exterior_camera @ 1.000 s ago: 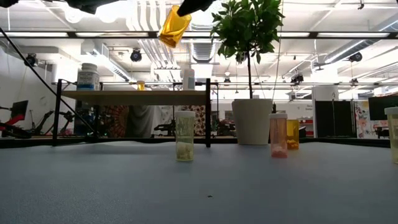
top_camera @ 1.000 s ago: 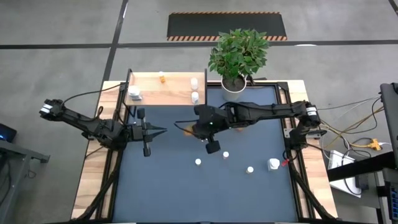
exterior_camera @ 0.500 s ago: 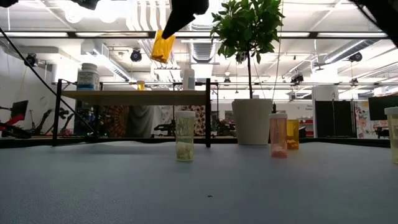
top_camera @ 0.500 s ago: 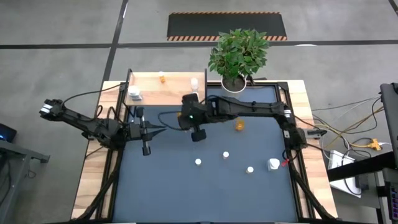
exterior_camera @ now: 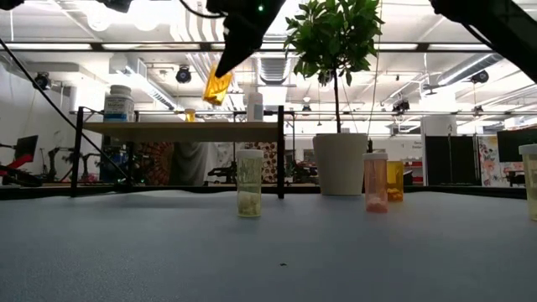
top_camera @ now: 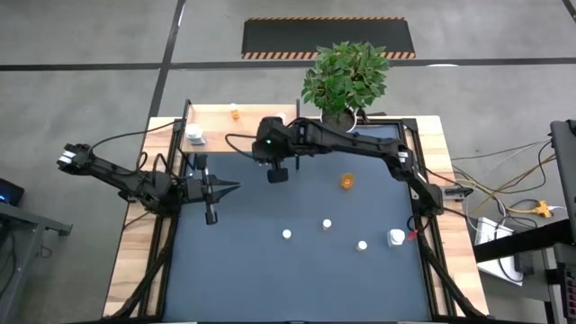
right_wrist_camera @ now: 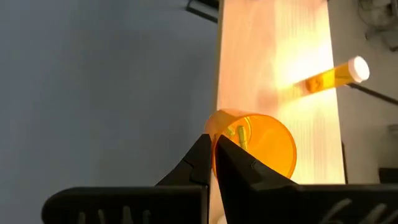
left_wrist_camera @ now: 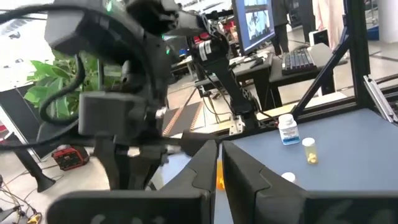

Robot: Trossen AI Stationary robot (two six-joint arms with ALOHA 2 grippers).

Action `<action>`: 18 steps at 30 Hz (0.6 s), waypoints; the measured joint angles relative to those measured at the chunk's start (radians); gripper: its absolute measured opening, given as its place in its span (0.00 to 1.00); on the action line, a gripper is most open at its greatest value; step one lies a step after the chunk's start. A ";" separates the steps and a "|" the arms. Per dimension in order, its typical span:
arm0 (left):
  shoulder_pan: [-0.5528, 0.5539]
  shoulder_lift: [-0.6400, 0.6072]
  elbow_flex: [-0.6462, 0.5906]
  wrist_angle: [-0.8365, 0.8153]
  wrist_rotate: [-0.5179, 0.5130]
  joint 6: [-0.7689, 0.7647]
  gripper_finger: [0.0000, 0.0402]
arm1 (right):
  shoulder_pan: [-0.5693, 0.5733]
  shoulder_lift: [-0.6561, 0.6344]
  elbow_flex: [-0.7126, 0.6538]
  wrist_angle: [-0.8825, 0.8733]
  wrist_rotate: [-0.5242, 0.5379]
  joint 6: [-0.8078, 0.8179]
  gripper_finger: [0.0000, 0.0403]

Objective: Pick and place medicine bottles onto shelf by color
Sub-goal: Put the left orange pill bottle on the shelf

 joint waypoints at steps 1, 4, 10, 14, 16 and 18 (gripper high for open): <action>0.000 -0.001 0.000 -0.002 0.000 0.000 0.02 | -0.006 0.004 0.000 0.004 0.000 -0.001 0.02; 0.000 0.000 0.000 -0.002 0.000 0.002 0.02 | -0.021 0.015 0.000 0.005 0.000 -0.001 0.02; 0.000 -0.001 0.000 -0.003 0.000 0.004 0.02 | -0.043 0.033 0.000 0.028 0.004 -0.001 0.02; 0.000 -0.001 0.000 -0.002 0.000 0.004 0.02 | -0.048 0.036 -0.001 0.034 0.003 -0.010 0.02; 0.000 -0.001 0.000 -0.003 0.000 0.005 0.02 | -0.048 0.037 -0.002 0.050 0.003 -0.009 0.02; 0.000 -0.001 0.000 -0.002 0.000 0.005 0.02 | -0.048 0.038 -0.002 0.051 0.003 -0.009 0.02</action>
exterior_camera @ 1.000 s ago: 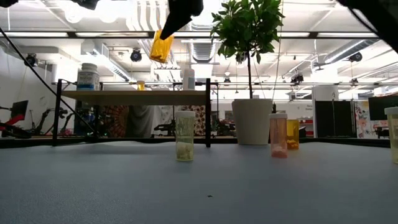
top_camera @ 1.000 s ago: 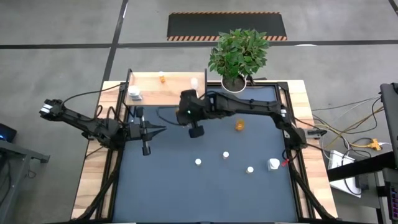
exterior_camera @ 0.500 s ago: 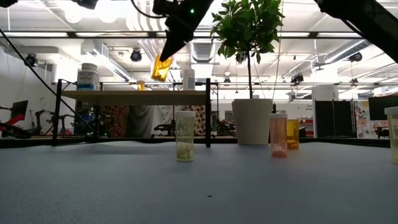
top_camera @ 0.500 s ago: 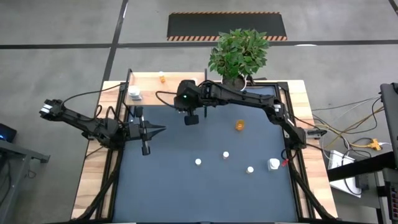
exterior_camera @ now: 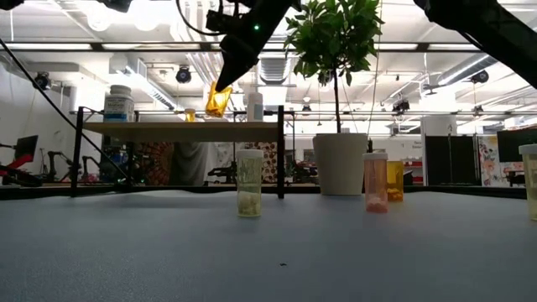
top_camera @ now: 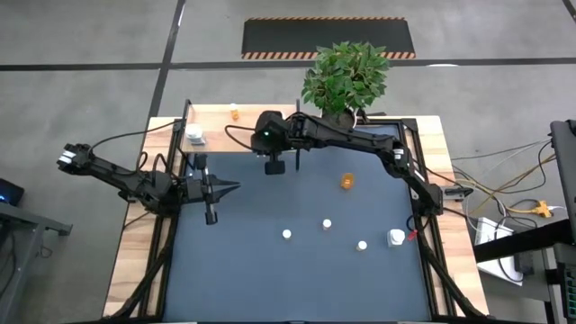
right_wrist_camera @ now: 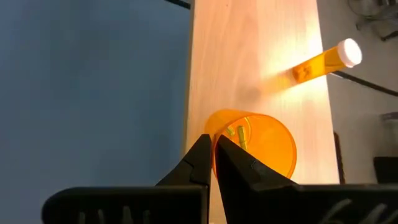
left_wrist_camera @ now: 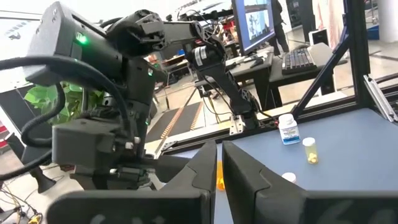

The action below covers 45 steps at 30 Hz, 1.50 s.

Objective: Pick and place medicine bottles onto shelf by color
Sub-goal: Put the left orange pill bottle on the shelf

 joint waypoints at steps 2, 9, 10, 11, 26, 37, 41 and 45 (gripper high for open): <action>0.000 0.000 0.000 0.000 0.000 0.000 0.02 | 0.000 0.002 0.000 0.004 0.000 -0.001 0.02; 0.000 0.000 0.000 0.000 0.000 0.000 0.02 | -0.004 0.007 -0.002 -0.002 0.000 0.000 0.02; 0.000 0.000 0.000 0.000 0.000 0.000 0.02 | -0.004 0.009 -0.003 -0.004 0.000 0.000 0.02; 0.000 0.000 0.000 0.000 0.000 0.000 0.02 | -0.005 0.013 -0.003 -0.002 0.000 0.000 0.02; 0.000 -0.001 0.000 0.000 0.000 0.000 0.02 | -0.006 0.013 -0.003 0.007 0.000 -0.012 0.02; 0.000 -0.001 0.000 0.000 0.000 0.000 0.02 | -0.007 0.013 -0.003 0.005 0.001 -0.040 0.02; 0.000 -0.001 0.000 0.000 0.000 0.000 0.02 | -0.007 0.013 -0.003 0.006 0.001 -0.039 0.02; 0.000 -0.001 0.000 0.000 0.000 0.000 0.02 | -0.007 0.013 -0.003 0.007 0.001 -0.046 0.03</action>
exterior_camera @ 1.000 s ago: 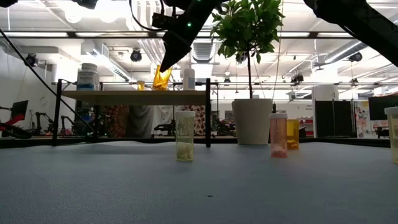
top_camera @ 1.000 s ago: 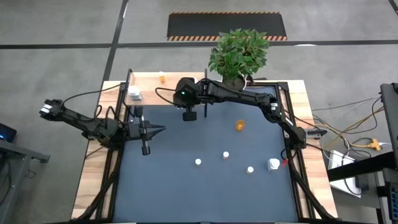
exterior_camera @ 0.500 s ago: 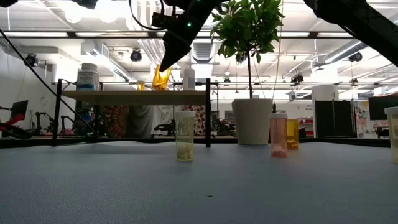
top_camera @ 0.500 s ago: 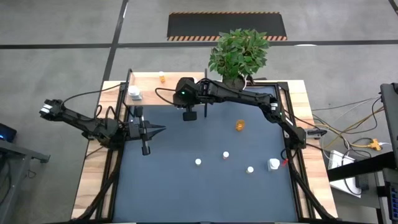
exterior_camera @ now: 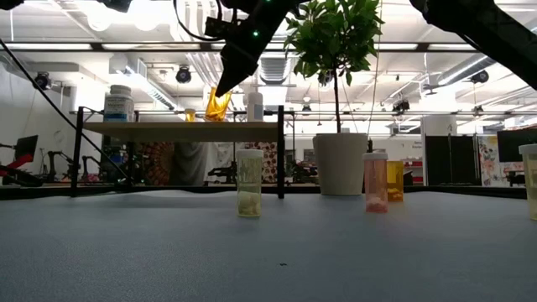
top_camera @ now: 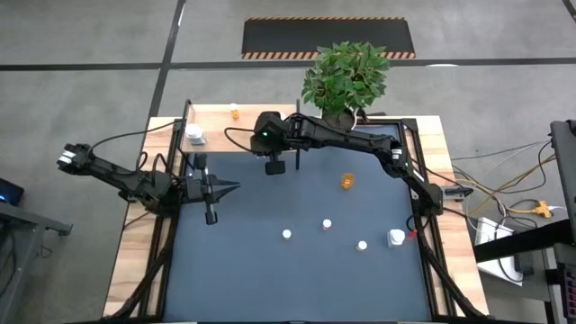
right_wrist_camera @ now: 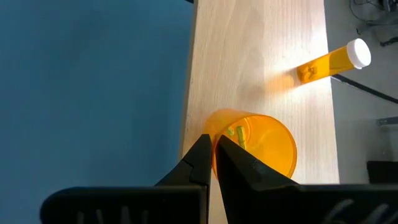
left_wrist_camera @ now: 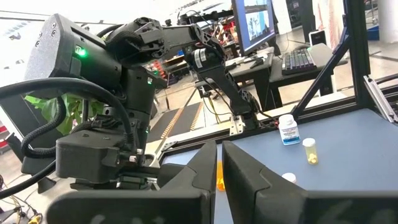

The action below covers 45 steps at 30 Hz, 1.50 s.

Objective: Pick and place medicine bottles onto shelf by color
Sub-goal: Put the left orange pill bottle on the shelf

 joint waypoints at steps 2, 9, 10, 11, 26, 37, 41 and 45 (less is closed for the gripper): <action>0.000 0.000 0.000 0.000 0.000 0.000 0.02 | 0.000 0.000 0.000 0.000 0.000 -0.008 0.04; 0.000 0.000 0.000 0.000 0.000 0.000 0.02 | 0.000 0.000 0.000 0.000 0.000 -0.018 0.04; 0.000 0.000 0.000 0.000 0.000 0.000 0.02 | 0.000 0.000 0.000 0.000 0.000 -0.016 0.05; 0.000 0.000 0.000 0.000 0.000 0.000 0.02 | 0.000 0.000 0.000 0.000 0.000 -0.015 0.05; 0.000 0.000 0.001 0.000 0.000 0.000 0.02 | 0.000 -0.001 0.000 0.024 0.002 0.012 0.17; 0.000 0.001 0.001 0.000 0.000 0.000 0.02 | 0.000 -0.001 0.000 0.053 0.053 -0.002 0.19; 0.000 0.001 0.001 0.000 0.000 0.000 0.02 | 0.001 -0.001 0.003 0.052 0.054 -0.003 0.20; 0.000 0.002 0.000 0.000 0.000 0.000 0.02 | 0.001 -0.004 0.015 0.053 0.054 0.002 0.21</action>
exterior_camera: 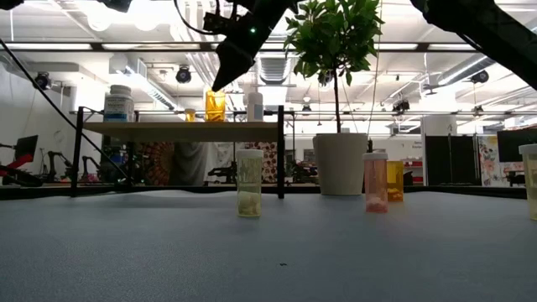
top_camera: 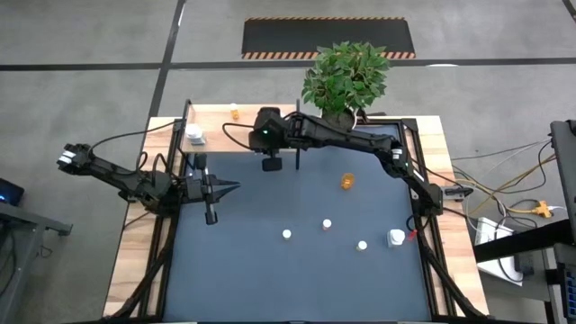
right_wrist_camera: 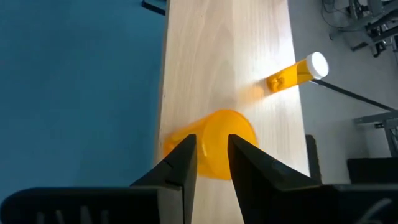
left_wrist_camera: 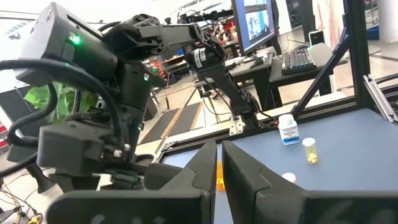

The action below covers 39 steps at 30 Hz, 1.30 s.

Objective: Pick and place medicine bottles onto shelf by color
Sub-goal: Put the left orange pill bottle on the shelf

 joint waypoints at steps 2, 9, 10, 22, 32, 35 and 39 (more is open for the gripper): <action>0.000 0.000 0.000 0.000 0.000 0.000 0.02 | 0.001 -0.007 0.000 -0.001 0.000 0.004 0.21; 0.000 0.002 0.000 -0.003 0.000 0.000 0.02 | 0.034 -0.065 0.000 -0.074 -0.001 0.051 0.20; 0.000 0.003 0.000 -0.004 0.000 0.000 0.02 | 0.044 -0.076 0.000 -0.099 -0.003 0.059 0.20; 0.000 0.013 -0.002 0.003 0.000 -0.008 0.02 | 0.181 -0.226 -0.193 -0.234 -0.217 0.191 0.15; 0.000 0.078 -0.004 0.019 0.000 -0.011 0.02 | 0.284 -0.516 -0.733 0.123 -0.212 0.222 0.14; 0.000 0.105 -0.006 0.055 0.000 -0.008 0.02 | 0.302 -0.602 -0.900 0.252 -0.212 0.249 0.14; 0.000 0.144 -0.004 0.078 0.000 -0.010 0.02 | 0.311 -0.710 -1.121 0.460 -0.211 0.295 0.14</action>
